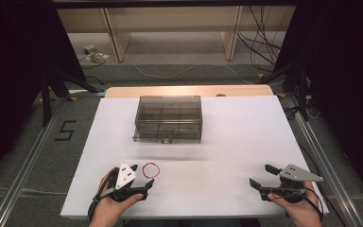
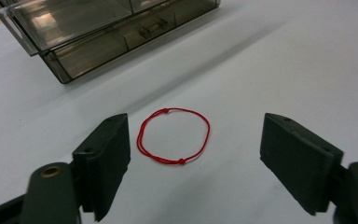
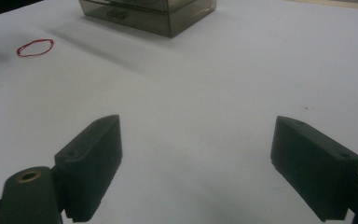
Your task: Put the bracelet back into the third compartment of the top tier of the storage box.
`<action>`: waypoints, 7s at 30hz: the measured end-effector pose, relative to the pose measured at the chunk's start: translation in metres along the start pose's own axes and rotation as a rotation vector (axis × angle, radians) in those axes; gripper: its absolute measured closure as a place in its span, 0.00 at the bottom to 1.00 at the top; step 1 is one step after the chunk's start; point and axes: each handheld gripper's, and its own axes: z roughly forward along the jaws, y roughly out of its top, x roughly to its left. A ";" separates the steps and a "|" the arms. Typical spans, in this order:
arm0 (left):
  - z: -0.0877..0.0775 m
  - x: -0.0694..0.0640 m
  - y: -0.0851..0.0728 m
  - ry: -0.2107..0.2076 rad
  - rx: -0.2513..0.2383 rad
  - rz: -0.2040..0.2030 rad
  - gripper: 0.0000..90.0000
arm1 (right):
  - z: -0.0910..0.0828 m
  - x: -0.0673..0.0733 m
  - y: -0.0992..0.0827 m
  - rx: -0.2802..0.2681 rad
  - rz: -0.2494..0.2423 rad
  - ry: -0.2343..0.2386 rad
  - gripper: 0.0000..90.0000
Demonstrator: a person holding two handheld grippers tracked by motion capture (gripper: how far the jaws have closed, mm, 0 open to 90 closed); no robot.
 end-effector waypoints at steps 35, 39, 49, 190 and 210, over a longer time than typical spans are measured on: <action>0.040 0.024 0.008 -0.206 0.260 0.079 0.67 | 0.002 0.000 -0.001 0.013 -0.004 0.006 0.19; 0.040 0.027 0.008 -0.219 0.274 0.057 0.72 | 0.002 0.001 0.000 0.014 -0.006 0.009 0.19; 0.039 0.022 0.011 -0.179 0.300 0.077 0.90 | 0.002 0.001 0.000 0.014 -0.006 0.011 0.19; 0.031 -0.013 0.096 -0.205 0.028 0.080 1.00 | 0.007 0.004 -0.001 0.033 -0.009 0.030 0.19; 0.032 -0.016 0.104 -0.209 0.017 0.085 1.00 | 0.007 0.003 -0.001 0.029 -0.012 0.021 0.19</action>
